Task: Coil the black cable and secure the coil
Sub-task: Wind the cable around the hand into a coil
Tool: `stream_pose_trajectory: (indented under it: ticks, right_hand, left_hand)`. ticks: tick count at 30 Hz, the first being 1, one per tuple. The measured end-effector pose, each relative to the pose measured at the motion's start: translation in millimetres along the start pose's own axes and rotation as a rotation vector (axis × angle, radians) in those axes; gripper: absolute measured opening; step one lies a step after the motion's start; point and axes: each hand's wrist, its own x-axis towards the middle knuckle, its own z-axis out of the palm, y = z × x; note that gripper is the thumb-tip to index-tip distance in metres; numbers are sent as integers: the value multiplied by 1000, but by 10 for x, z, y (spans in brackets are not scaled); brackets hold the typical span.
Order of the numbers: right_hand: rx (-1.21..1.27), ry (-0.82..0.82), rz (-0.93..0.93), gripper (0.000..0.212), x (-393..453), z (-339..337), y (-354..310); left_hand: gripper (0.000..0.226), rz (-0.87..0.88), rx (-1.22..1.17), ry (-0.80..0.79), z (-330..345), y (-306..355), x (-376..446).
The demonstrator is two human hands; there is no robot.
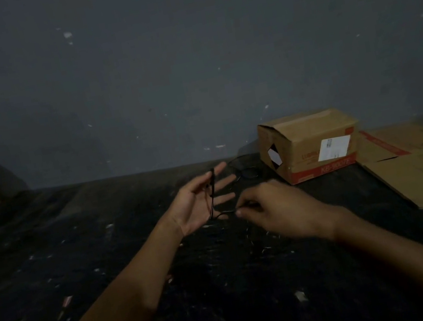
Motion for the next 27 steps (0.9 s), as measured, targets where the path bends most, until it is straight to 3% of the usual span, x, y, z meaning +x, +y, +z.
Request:
stream_pose_trajectory:
  ticks: [12, 17, 27]
  right_hand:
    - [-268, 331, -50, 6, 348, -676, 172]
    - [-154, 345, -34, 3, 410, -664, 360]
    - [218, 374, -30, 20, 431, -305, 774]
  left_hand:
    - [46, -147, 41, -178, 205, -76, -110]
    - [44, -172, 47, -238, 275, -10, -136]
    - [49, -203, -73, -505, 382, 22, -182]
